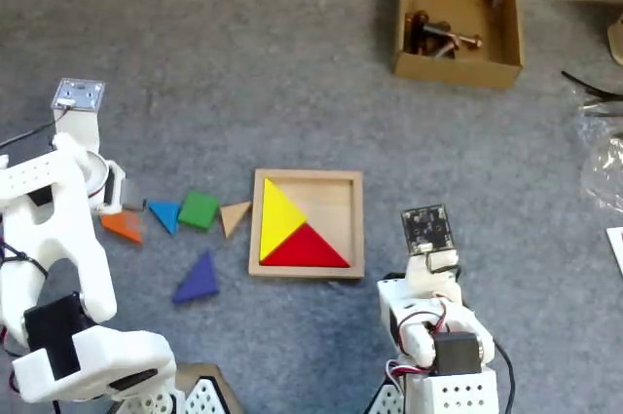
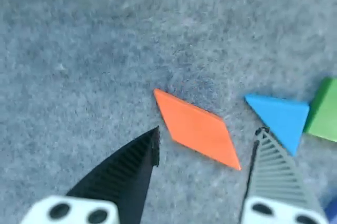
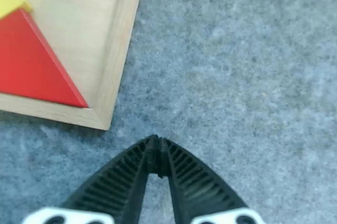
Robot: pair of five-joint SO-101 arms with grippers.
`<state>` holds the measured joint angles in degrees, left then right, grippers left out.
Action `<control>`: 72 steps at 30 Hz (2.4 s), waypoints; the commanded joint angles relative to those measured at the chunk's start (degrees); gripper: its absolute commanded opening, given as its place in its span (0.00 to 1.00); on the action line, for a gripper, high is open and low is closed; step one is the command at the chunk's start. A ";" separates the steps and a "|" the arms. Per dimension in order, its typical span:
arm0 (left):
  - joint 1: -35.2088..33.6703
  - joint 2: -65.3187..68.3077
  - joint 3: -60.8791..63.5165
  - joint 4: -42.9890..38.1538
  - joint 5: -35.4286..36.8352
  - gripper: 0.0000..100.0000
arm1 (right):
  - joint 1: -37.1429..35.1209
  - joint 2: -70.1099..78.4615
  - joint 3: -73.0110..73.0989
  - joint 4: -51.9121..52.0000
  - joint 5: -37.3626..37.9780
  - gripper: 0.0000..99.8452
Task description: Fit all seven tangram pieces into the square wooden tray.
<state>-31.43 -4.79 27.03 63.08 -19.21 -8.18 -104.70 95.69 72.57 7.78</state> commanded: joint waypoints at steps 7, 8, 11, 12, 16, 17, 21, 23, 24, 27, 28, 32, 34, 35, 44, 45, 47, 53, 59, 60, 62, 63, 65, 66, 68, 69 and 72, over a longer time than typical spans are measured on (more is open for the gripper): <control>2.24 -2.42 -2.51 -0.62 19.16 0.27 | -0.57 -0.48 6.73 -1.01 -0.44 0.01; 2.51 -2.42 -2.07 -0.53 19.96 0.27 | -0.57 -0.48 6.73 -1.01 -0.44 0.01; 2.59 -2.42 0.13 -0.88 23.30 0.27 | -0.57 -0.48 6.73 -1.01 -0.44 0.01; 2.51 -2.42 0.84 -0.97 25.14 0.27 | -0.57 -0.48 6.73 -1.01 -0.44 0.01; 2.33 -2.42 2.59 -0.97 27.78 0.27 | -0.57 -0.48 6.73 -1.01 -0.44 0.01; 2.33 -2.42 2.86 -1.05 27.69 0.27 | -0.57 -0.48 6.73 -1.01 -0.44 0.01; 1.54 -2.42 4.53 -3.69 27.87 0.27 | -0.57 -0.48 6.73 -1.01 -0.44 0.01; 0.75 -2.42 5.76 -5.27 28.04 0.27 | -0.57 -0.48 6.73 -1.01 -0.44 0.01; 0.31 -2.42 6.29 -5.98 28.31 0.27 | -0.57 -0.48 6.73 -1.01 -0.44 0.01; -1.54 -2.42 7.43 -6.42 33.76 0.27 | -0.57 -0.48 6.73 -1.01 -0.44 0.01; -2.24 -2.42 7.87 -6.59 35.78 0.27 | -0.57 -0.48 6.73 -1.01 -0.44 0.01; -3.47 -2.42 8.31 -6.68 41.85 0.27 | -0.57 -0.48 6.73 -1.01 -0.44 0.01; -3.38 -2.42 8.40 -6.68 43.52 0.27 | -0.57 -0.48 6.73 -1.01 -0.44 0.01; -3.21 -2.42 8.40 -6.68 43.78 0.27 | -0.57 -0.48 6.73 -1.01 -0.44 0.01; -1.10 1.89 12.09 -16.79 43.96 0.27 | -0.57 -0.48 6.73 -1.01 -0.44 0.01; -0.84 2.77 12.09 -17.14 43.96 0.27 | -0.57 -0.48 6.73 -1.01 -0.44 0.01; -0.66 3.56 12.09 -17.23 43.96 0.27 | -0.57 -0.48 6.73 -1.01 -0.44 0.01; -0.04 3.65 12.18 -17.14 43.96 0.27 | -0.57 -0.48 6.73 -1.01 -0.44 0.01; -0.04 3.56 12.00 -17.14 43.69 0.15 | -0.57 -0.48 6.73 -1.01 -0.44 0.01; -0.04 3.56 12.00 -17.23 43.69 0.12 | -0.57 -0.48 6.73 -1.01 -0.44 0.01; -0.04 3.56 12.00 -17.23 43.60 0.06 | -0.57 -0.48 6.73 -1.01 -0.44 0.01; -0.04 3.56 12.00 -17.23 43.60 0.04 | -0.57 -0.48 6.73 -1.01 -0.44 0.01; -0.04 3.56 12.00 -17.23 43.60 0.01 | -0.57 -0.48 6.73 -1.01 -0.44 0.01; -0.04 3.56 12.00 -17.23 43.60 0.00 | -0.57 -0.48 6.73 -1.01 -0.44 0.01; -0.04 3.56 12.00 -17.23 43.60 0.01 | -0.57 -0.48 6.73 -1.01 -0.44 0.01; -0.04 3.56 12.00 -17.23 43.60 0.01 | -0.57 -0.48 6.73 -1.01 -0.44 0.01; -0.04 3.56 11.91 -17.23 43.60 0.01 | -0.57 -0.48 6.73 -1.01 -0.44 0.01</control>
<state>-32.22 -0.75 39.43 46.20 24.40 -8.18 -104.70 95.69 72.57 7.78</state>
